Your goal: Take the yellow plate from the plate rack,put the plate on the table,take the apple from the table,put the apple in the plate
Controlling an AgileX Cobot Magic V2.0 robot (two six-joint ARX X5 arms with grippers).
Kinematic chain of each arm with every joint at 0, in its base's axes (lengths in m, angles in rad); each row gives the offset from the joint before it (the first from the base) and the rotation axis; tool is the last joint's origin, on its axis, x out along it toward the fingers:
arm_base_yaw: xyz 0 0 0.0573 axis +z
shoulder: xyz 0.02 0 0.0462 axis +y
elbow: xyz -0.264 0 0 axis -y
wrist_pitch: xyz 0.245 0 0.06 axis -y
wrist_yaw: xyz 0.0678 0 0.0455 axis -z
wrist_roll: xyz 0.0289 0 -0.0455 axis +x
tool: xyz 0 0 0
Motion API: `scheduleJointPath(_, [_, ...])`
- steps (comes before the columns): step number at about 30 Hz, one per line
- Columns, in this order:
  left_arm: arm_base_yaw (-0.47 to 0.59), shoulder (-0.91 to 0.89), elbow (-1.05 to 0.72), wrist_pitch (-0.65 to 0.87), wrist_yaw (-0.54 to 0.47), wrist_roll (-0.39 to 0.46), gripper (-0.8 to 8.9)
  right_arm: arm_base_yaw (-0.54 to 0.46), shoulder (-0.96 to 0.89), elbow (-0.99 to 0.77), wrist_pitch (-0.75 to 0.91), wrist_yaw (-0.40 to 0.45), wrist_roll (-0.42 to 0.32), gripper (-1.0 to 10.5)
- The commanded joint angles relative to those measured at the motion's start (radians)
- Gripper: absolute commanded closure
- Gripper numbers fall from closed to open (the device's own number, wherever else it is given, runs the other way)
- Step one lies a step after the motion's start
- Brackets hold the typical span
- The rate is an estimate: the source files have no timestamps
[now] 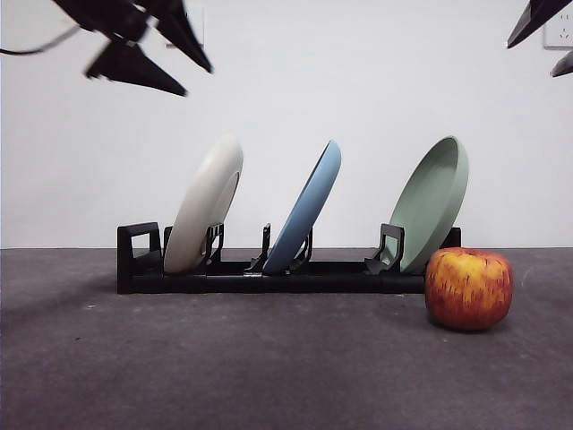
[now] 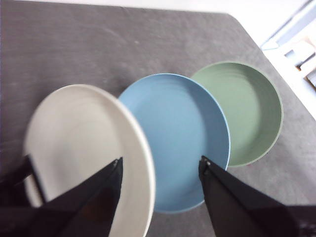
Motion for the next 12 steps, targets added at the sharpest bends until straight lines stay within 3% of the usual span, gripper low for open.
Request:
scheduleJointPath(1, [-0.027,0.066,0.036,-0.003,-0.01,0.02,5.54,0.002,0.002,0.005,0.002,-0.002,-0.008,6.6])
scheduleJointPath(6, [-0.065,0.12,0.046,0.0,-0.108,0.022,5.55,0.002,0.002,0.005,0.002,-0.002,-0.008,6.6])
scheduleJointPath(12, [-0.082,0.156,0.046,-0.002,-0.132,0.024,5.62,0.002,0.002,0.005,0.002,-0.001,-0.008,6.6])
